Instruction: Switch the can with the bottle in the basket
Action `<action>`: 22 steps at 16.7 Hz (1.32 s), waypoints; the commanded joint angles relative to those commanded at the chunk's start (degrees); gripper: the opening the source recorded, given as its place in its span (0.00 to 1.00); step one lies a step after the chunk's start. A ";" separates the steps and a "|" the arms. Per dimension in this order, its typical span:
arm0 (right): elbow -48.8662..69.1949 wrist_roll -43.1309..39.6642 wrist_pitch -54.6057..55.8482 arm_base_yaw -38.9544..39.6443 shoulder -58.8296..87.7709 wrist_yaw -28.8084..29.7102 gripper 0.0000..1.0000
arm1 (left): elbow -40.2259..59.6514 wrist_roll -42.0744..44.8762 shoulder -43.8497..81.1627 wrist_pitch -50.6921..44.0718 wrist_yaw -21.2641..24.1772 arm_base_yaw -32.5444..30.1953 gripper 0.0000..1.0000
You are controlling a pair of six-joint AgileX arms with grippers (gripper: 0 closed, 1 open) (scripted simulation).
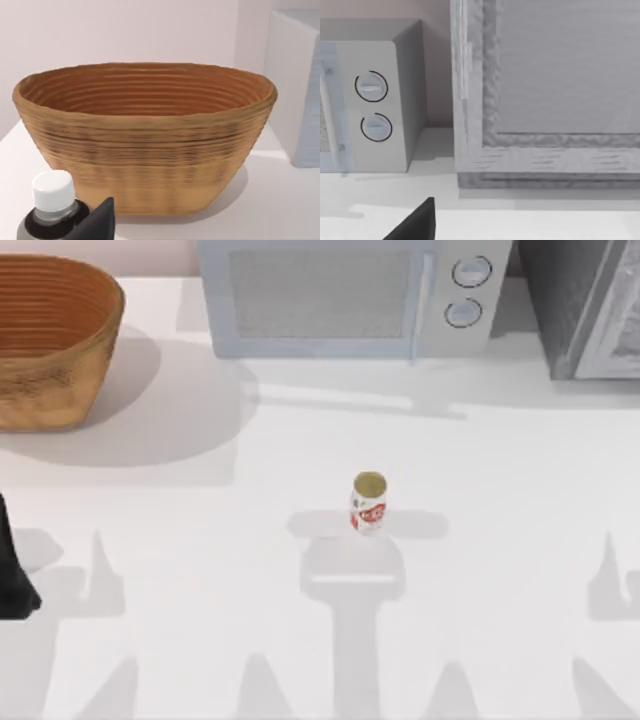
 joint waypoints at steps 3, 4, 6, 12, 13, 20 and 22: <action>0.00 0.00 0.00 0.00 0.00 0.00 1.00 | -0.01 0.75 8.47 6.64 2.87 3.30 1.00; 0.00 0.00 0.00 0.00 0.00 0.00 1.00 | 0.14 1.11 12.17 9.65 4.20 4.63 1.00; 0.00 0.00 0.00 0.00 0.00 0.00 1.00 | 0.63 1.95 20.56 16.58 7.29 7.52 1.00; 0.00 0.00 0.00 0.00 0.00 0.00 1.00 | 2.64 4.88 49.85 41.16 18.34 17.41 1.00; 0.00 0.00 0.00 0.00 0.00 0.00 1.00 | 2.94 5.36 54.86 45.31 20.21 19.12 1.00; 0.00 0.00 0.00 0.00 0.00 0.00 1.00 | 4.47 8.04 85.35 69.66 31.04 29.49 1.00; 0.00 0.00 0.00 0.00 0.00 0.00 1.00 | 4.72 8.53 91.15 74.04 32.96 31.41 1.00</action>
